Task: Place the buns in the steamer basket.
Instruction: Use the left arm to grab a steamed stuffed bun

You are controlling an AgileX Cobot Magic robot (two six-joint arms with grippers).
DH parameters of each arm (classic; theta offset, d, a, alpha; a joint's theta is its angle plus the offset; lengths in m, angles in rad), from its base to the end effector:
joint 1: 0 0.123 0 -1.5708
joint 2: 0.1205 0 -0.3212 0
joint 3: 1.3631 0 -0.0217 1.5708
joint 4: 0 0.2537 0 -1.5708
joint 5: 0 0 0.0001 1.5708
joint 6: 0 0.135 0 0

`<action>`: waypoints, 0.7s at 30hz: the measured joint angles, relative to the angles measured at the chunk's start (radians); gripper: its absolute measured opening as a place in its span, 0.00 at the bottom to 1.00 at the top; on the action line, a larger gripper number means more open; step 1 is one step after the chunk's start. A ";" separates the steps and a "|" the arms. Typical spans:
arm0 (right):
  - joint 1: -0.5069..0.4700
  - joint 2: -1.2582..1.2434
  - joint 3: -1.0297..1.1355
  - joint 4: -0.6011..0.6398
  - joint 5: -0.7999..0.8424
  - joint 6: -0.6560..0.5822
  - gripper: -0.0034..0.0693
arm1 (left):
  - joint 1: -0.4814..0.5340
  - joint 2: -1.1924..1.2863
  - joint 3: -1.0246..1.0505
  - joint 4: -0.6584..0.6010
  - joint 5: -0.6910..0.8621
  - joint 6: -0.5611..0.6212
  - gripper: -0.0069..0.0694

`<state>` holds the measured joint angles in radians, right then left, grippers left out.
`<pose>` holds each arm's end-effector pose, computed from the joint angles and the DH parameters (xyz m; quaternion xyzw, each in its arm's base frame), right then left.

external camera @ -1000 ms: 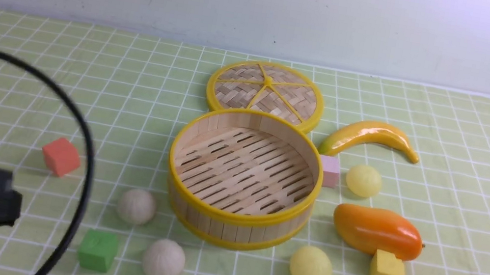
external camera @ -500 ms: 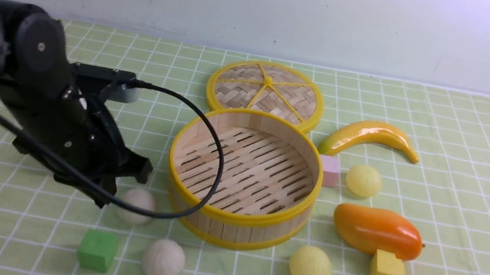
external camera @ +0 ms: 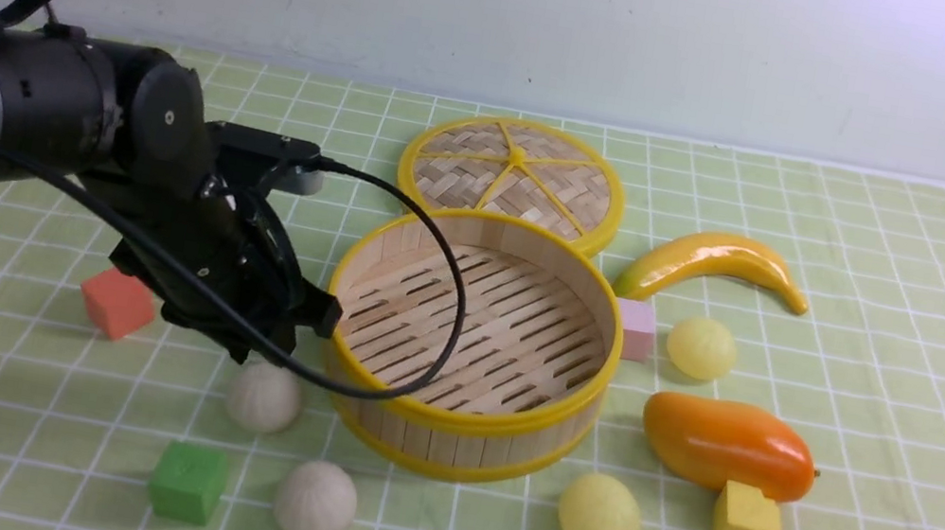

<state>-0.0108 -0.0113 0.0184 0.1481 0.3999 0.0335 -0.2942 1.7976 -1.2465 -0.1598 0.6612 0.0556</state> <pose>0.0600 0.0071 0.1580 0.0563 0.8074 0.0699 0.5831 0.3833 -0.1299 0.2100 0.1193 0.9661 -0.0875 0.2114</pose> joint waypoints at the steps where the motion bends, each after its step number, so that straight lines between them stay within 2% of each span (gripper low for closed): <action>1: 0.000 0.000 0.000 0.000 0.000 0.000 0.38 | 0.000 0.007 0.000 0.002 -0.006 0.000 0.47; 8: 0.000 0.000 0.000 0.000 0.000 0.000 0.38 | 0.000 0.069 0.000 0.037 -0.008 0.000 0.45; 11: 0.000 0.000 0.000 0.000 0.000 0.000 0.38 | 0.000 0.075 0.000 0.037 -0.008 0.000 0.36; 12: 0.000 0.000 0.000 0.000 0.000 0.000 0.38 | 0.000 0.076 -0.001 0.037 -0.005 0.000 0.29; 14: 0.000 0.000 0.000 0.000 0.000 0.000 0.38 | 0.000 0.075 -0.002 0.037 -0.003 0.000 0.24; 16: 0.000 0.000 0.000 0.000 0.000 0.000 0.38 | 0.000 0.072 -0.002 0.037 0.014 0.000 0.09; 21: 0.000 0.000 0.000 0.000 0.000 0.000 0.38 | -0.023 -0.011 -0.010 0.019 0.082 0.000 0.07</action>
<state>-0.0108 -0.0113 0.0184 0.1481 0.3999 0.0335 -0.3176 1.7868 -1.2560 -0.1406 0.7436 0.0556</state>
